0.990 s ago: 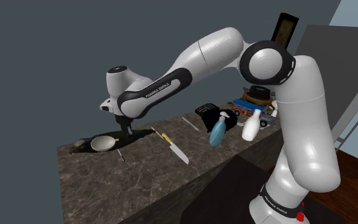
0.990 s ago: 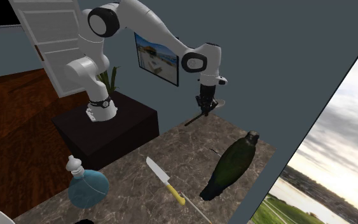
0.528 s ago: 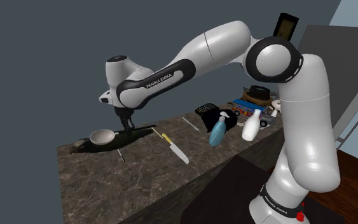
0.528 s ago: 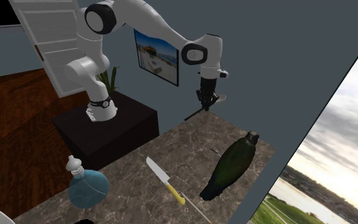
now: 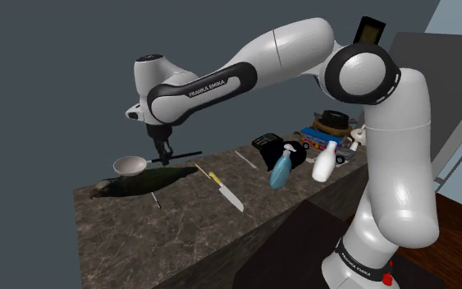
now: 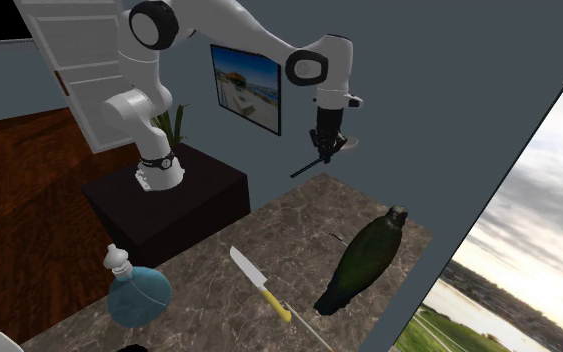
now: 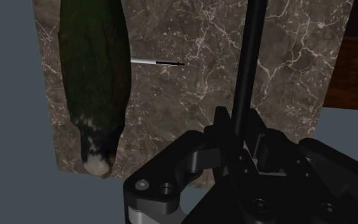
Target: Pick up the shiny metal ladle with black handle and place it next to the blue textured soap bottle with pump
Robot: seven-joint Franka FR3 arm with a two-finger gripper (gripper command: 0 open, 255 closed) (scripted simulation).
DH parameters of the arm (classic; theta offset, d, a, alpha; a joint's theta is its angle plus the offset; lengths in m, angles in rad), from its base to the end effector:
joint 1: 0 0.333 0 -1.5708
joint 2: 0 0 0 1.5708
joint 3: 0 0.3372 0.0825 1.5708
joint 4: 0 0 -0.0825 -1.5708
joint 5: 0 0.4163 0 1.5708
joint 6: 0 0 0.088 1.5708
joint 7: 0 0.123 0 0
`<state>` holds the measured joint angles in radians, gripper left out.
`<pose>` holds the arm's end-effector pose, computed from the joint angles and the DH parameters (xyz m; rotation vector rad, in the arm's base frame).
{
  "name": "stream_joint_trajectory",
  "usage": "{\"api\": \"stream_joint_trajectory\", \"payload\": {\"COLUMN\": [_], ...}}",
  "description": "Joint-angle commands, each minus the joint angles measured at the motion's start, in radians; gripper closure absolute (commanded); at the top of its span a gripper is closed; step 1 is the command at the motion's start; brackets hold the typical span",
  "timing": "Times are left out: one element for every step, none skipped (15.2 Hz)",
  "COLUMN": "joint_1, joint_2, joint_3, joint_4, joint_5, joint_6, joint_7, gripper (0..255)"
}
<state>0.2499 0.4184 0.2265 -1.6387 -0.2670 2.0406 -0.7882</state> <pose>0.6428 0.2922 0.3686 2.3234 1.8935 -0.0382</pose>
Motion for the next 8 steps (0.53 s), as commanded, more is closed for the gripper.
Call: {"api": "stream_joint_trajectory", "payload": {"joint_1": [-0.001,-0.001,-0.001,-0.001,-0.001,-0.001,0.000,0.000], "joint_2": [-0.009,-0.014,-0.018,-0.022,-0.025,-0.029,-0.032,-0.035], "joint_3": [0.002,0.002,0.003,0.004,0.005,0.005,0.006,0.007], "joint_4": [0.012,0.020,0.027,0.035,0.043,0.051,0.060,0.069], "joint_5": [0.004,0.006,0.008,0.010,0.012,0.014,0.016,0.017], "joint_6": [-0.021,-0.033,-0.044,-0.055,-0.067,-0.078,-0.090,-0.102], "joint_7": [-0.005,-0.008,-0.010,-0.013,-0.015,-0.018,-0.020,-0.023], "gripper": [255,255,255,255,255,255,255,255]}}
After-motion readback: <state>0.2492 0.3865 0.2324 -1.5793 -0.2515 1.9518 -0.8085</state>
